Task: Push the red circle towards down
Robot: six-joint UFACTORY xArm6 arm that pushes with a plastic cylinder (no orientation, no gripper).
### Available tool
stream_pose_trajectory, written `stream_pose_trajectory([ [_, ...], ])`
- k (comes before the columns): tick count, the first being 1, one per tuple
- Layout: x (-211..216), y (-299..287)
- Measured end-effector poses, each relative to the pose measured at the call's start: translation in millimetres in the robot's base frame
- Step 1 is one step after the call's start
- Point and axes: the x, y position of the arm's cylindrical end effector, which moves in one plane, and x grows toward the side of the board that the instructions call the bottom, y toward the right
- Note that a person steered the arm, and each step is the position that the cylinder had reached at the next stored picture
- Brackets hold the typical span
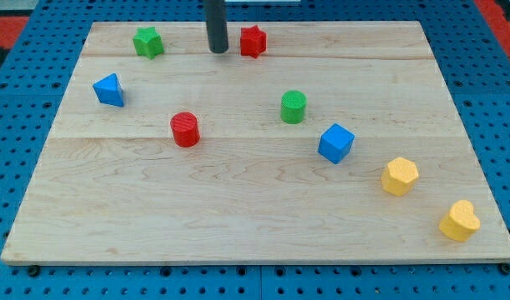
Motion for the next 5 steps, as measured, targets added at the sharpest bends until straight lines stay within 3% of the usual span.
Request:
stream_pose_trajectory([
  [2,-27,46],
  [5,-18,-16],
])
